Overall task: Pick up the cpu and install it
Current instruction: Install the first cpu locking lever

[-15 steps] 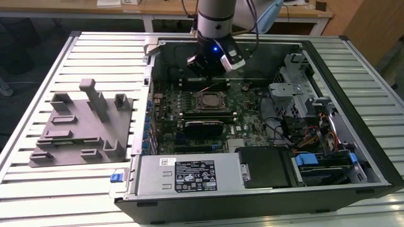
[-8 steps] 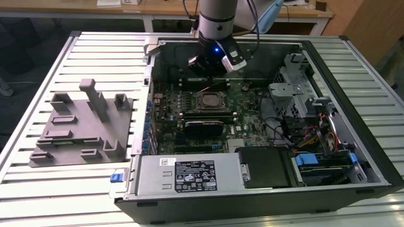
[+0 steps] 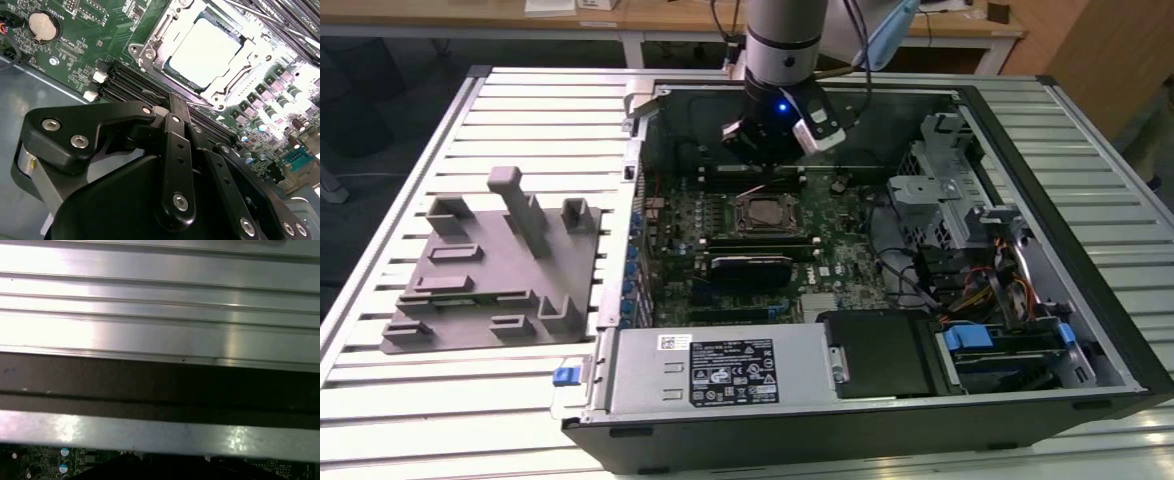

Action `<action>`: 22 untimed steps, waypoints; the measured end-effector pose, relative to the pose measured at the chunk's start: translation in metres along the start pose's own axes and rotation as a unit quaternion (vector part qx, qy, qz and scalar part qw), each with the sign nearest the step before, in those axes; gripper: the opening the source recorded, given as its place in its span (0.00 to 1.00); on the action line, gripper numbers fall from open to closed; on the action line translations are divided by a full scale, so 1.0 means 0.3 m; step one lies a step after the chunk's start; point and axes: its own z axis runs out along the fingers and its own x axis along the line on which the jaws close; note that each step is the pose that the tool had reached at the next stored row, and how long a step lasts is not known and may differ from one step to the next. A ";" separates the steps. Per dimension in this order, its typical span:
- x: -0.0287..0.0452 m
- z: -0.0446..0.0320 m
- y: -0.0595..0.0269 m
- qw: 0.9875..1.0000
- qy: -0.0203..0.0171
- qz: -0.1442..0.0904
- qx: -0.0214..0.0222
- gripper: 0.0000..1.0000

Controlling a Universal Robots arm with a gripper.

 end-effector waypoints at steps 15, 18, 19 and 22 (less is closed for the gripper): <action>-0.019 0.037 -0.003 1.000 0.001 0.000 0.000 0.11; -0.025 0.043 -0.004 1.000 0.001 0.000 0.000 0.11; -0.027 0.045 -0.004 1.000 0.001 0.000 0.000 0.11; -0.032 0.051 -0.005 1.000 0.001 0.000 0.000 0.11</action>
